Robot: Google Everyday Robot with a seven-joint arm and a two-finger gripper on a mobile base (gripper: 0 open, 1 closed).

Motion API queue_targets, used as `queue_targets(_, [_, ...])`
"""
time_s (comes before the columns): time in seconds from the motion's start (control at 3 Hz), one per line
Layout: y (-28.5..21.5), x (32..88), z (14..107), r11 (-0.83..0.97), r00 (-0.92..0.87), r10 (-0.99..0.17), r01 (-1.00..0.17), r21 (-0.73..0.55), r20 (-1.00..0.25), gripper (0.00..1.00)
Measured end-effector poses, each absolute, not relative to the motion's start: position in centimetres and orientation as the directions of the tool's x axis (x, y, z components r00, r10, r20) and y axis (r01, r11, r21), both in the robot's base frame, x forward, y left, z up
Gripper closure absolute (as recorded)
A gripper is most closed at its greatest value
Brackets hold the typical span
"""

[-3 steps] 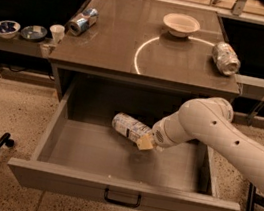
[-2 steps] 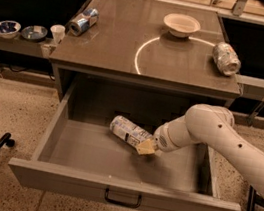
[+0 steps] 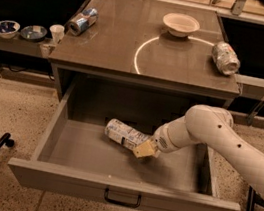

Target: Place blue plastic bottle into top drawer

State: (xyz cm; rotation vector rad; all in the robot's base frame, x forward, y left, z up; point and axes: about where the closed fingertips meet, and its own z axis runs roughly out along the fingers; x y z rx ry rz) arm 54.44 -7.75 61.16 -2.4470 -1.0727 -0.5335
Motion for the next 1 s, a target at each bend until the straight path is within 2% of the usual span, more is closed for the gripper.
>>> queue_targets(0.33, [-7.8,54.4,61.2,-0.618,0.630,0.598,0.756,-0.216,0.496,0.00])
queue_targets(0.67, [-8.9,53.3,63.5,-0.621,0.587,0.612,0.771,-0.137,0.529,0.00])
queue_targets(1.0, [-10.9,50.4,68.3,-0.617,0.506,0.646,0.787,0.001,0.572,0.00])
